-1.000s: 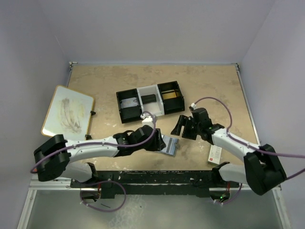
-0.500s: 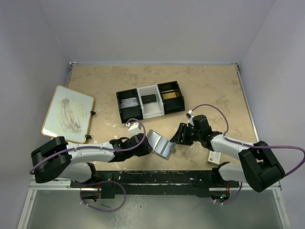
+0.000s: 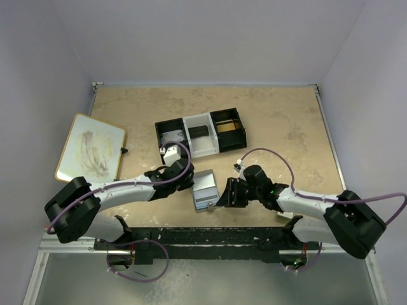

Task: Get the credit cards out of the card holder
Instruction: Remove the credit card from the card holder.

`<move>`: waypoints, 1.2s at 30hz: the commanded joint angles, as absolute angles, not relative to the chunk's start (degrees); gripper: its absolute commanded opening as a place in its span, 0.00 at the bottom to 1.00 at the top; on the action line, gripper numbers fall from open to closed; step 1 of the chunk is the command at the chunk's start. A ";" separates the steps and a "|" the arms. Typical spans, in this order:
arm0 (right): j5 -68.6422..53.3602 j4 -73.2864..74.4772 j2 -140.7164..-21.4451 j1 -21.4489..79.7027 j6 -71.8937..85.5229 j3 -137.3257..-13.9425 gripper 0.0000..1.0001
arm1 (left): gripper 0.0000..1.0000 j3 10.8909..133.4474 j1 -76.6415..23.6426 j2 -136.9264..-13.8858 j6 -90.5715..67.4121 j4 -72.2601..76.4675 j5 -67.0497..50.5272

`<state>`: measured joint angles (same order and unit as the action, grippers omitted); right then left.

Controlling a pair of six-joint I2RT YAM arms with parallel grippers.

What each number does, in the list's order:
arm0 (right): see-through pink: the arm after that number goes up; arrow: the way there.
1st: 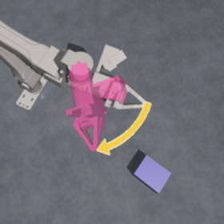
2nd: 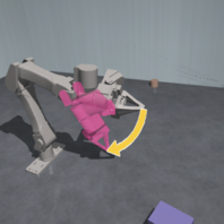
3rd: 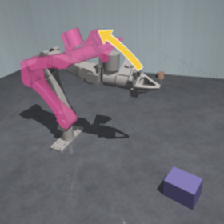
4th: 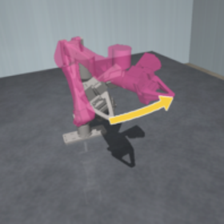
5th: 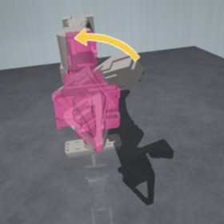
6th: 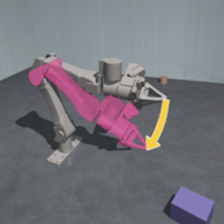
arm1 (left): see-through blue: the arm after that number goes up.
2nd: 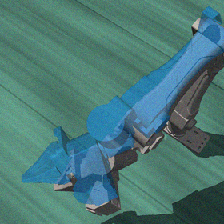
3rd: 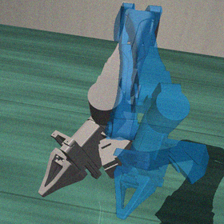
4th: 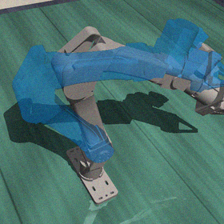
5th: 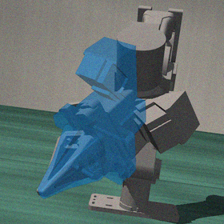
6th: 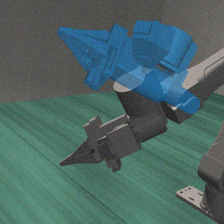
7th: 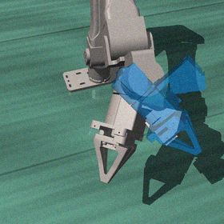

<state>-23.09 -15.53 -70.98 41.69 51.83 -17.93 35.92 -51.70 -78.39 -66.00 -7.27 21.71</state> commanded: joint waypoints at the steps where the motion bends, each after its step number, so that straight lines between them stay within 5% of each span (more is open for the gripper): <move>1: -14.77 -3.79 -65.38 41.72 48.87 -24.17 0.52 | 0.18 39.11 -51.64 -77.70 -61.46 -13.87 24.05; 6: -14.07 -3.49 -67.56 40.96 38.15 -33.10 0.53 | 0.23 33.67 -51.68 -71.08 -64.21 -12.06 19.58; 19: -29.71 -5.01 -94.97 41.13 16.46 -49.80 0.48 | 0.30 27.85 -52.77 -64.62 -66.01 -8.67 5.80; 36: -15.68 -15.49 -82.35 39.73 44.50 -25.29 0.45 | 0.37 27.40 -65.35 -63.41 -78.19 -8.30 15.22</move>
<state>-19.77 -13.54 -86.30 39.88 35.31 -33.19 27.86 -64.97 -67.24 -71.37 -11.07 10.02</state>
